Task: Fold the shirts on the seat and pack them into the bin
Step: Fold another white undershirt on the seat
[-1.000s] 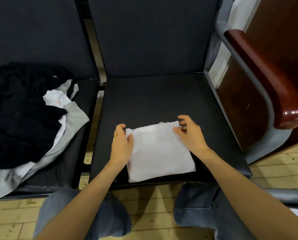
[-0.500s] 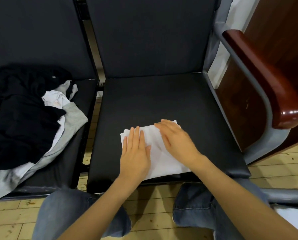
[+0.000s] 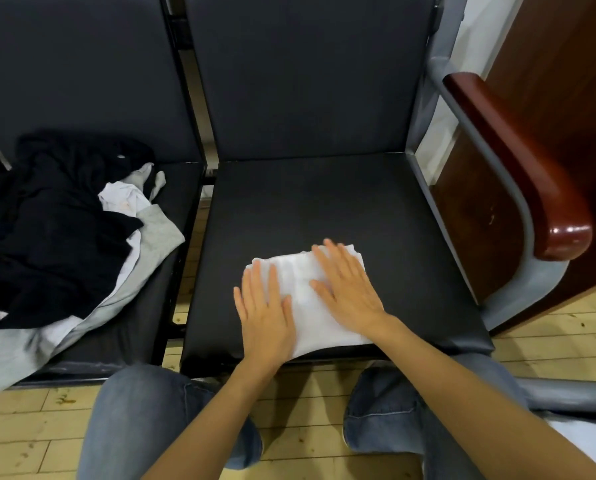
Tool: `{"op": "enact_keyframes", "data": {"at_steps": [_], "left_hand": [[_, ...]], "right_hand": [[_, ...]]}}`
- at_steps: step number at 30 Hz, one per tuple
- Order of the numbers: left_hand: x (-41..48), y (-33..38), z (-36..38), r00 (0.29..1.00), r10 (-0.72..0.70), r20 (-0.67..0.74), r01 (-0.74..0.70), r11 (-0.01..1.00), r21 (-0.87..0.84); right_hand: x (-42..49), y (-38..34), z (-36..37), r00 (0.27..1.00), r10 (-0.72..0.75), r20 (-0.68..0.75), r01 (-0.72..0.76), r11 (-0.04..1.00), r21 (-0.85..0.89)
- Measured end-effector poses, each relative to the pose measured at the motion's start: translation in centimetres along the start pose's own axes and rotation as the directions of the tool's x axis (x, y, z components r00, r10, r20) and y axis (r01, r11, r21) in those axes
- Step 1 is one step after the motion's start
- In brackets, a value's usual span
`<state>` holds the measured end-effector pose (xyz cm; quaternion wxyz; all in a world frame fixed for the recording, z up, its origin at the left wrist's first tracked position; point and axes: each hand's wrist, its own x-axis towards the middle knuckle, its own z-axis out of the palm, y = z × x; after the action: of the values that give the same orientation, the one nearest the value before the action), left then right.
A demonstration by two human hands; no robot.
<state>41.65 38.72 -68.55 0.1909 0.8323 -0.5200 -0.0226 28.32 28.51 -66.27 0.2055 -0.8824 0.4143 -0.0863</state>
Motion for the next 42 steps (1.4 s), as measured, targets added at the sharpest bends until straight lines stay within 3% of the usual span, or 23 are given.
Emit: {"op": "enact_keyframes", "data": {"at_steps": [2,4,8,10,14,18,20,23,26,30,33,38,42], "left_hand": [[-0.2,0.2,-0.7,0.977,-0.202,-0.066,0.196,0.977,-0.084],[-0.5,0.2,-1.5,0.932,-0.362,0.028,0.363,0.925,-0.117],[-0.8,0.9,-2.7,0.889,-0.429,0.163,0.441,0.896,-0.046],[-0.8,1.4,-3.6,0.908,-0.370,0.198,0.384,0.922,-0.039],[-0.4,3.2,-6.0,0.937,-0.203,0.284,0.294,0.898,-0.328],[0.6,8.9,-8.1,0.968,0.065,0.242,0.050,0.895,-0.443],[0.9,12.8,-8.4,0.941,0.237,0.242,-0.103,0.881,-0.462],[0.9,19.1,-7.5,0.837,0.468,0.283,-0.323,0.840,-0.435],[-0.2,25.6,-4.9,0.687,0.622,0.375,-0.435,0.766,-0.474],[-4.0,33.9,-0.4,0.430,0.749,0.505,-0.510,0.663,-0.549],[-7.6,38.4,3.6,0.287,0.768,0.572,-0.542,0.623,-0.564],[-12.5,42.8,10.7,0.181,0.700,0.691,-0.536,0.659,-0.527],[-15.6,44.0,16.4,0.188,0.650,0.736,-0.499,0.709,-0.499]], "right_hand": [[-0.6,-0.1,-0.5,0.946,0.273,-0.173,-0.251,0.958,0.141],[-1.3,-0.1,-1.0,0.864,0.483,-0.142,-0.473,0.875,0.101],[-1.8,-0.8,-2.1,0.828,0.560,0.024,-0.558,0.819,0.134],[-2.1,-1.2,-2.8,0.835,0.542,0.094,-0.547,0.801,0.244],[-4.4,-1.3,-6.1,0.873,0.477,0.104,-0.454,0.714,0.533],[-8.7,1.2,-10.7,0.886,0.445,-0.131,-0.280,0.736,0.616],[-11.6,3.5,-12.9,0.863,0.425,-0.273,-0.190,0.774,0.604],[-16.6,8.0,-15.3,0.797,0.500,-0.340,-0.239,0.776,0.584],[-21.8,12.3,-16.3,0.713,0.591,-0.378,-0.295,0.741,0.603],[-29.4,17.4,-15.5,0.526,0.788,-0.318,-0.438,0.572,0.693],[-34.7,20.6,-13.8,0.365,0.888,-0.278,-0.475,0.435,0.765],[-41.0,24.8,-8.6,0.178,0.970,-0.165,-0.484,0.232,0.843],[-43.9,26.7,-4.2,0.103,0.994,-0.023,-0.449,0.067,0.891]]}}
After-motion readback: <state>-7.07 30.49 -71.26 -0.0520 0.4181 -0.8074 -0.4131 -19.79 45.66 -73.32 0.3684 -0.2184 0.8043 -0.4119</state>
